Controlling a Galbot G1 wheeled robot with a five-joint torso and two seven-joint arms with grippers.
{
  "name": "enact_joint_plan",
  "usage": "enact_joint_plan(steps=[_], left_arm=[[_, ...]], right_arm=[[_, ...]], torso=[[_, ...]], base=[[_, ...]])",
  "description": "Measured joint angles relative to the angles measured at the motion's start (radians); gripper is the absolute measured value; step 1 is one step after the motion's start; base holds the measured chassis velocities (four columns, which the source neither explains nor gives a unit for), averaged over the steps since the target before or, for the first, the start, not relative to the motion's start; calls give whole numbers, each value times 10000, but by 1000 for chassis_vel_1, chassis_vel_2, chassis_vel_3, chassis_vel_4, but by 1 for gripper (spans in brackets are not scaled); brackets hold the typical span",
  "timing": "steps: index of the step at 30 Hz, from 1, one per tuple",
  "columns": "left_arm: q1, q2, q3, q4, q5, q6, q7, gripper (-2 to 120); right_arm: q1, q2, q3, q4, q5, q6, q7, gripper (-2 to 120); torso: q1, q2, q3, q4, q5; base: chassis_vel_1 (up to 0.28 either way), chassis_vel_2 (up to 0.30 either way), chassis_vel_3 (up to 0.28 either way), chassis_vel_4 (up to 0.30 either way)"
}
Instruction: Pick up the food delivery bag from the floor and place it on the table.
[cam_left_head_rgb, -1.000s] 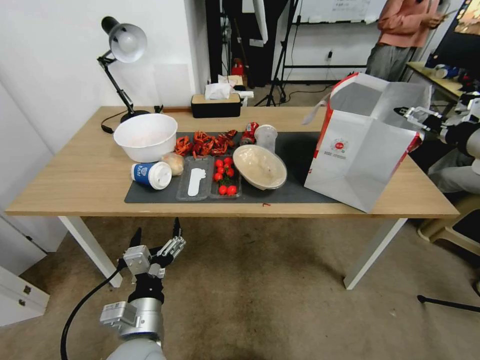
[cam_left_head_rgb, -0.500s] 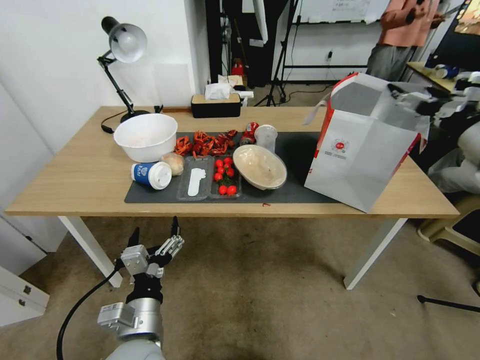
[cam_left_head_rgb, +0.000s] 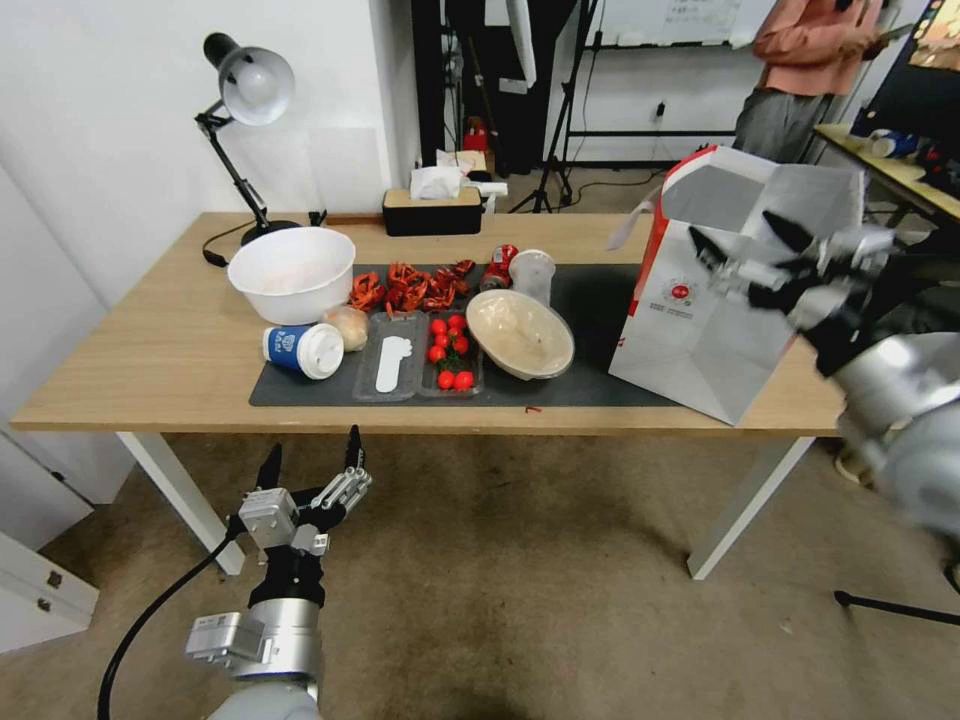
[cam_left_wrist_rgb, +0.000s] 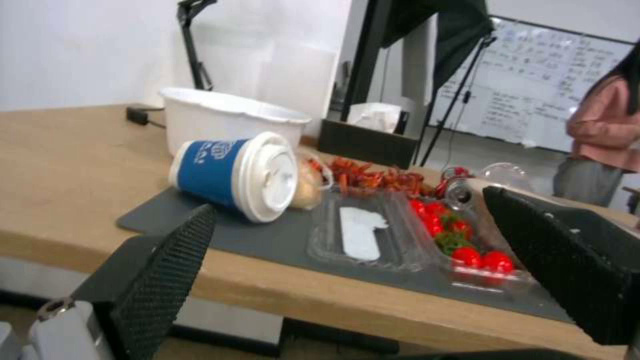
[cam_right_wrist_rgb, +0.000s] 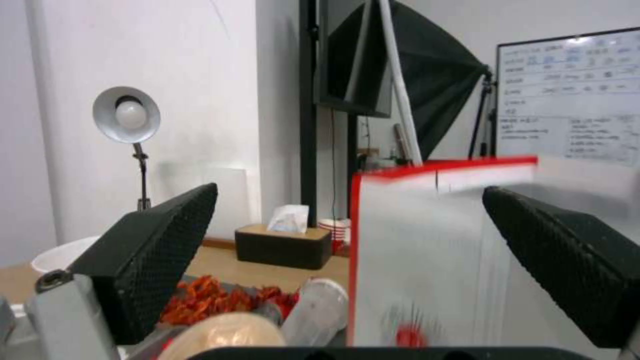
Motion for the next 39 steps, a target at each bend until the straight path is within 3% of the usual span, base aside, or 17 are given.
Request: enact_joint_plan(steps=[4,8,16,28,39], left_arm=[[5,6,-5,155,84,-131,409,100],[-20,13,-12,289,194,-207,657,100],[-71,43,-17,711,461,-356,766,100],[-270,111,-79,1375,874,-693,666,100],[-426,54,-122,1580,1199,-570,126,100]], right_arm=[[-2301,1489,56,155,-2112,1389,104,100],[-3274,2249,-18,-117,-3004,2270,41,100],[-3709,3482,-384,-764,-3506,2695,149,100],[-3484,4178,-1164,-1664,-4172,2770,464,100],[-3161,4177,-1412,-1945,-4115,2482,397,100]], torso=[[0,0,-1,-6,2],[-1,1,-1,-2,0],[-1,1,-1,0,0],[0,0,0,-1,1],[0,-1,0,-1,1]], base=[[0,0,0,0],[0,0,0,0],[0,0,0,0],[0,0,0,0],[0,0,0,0]])
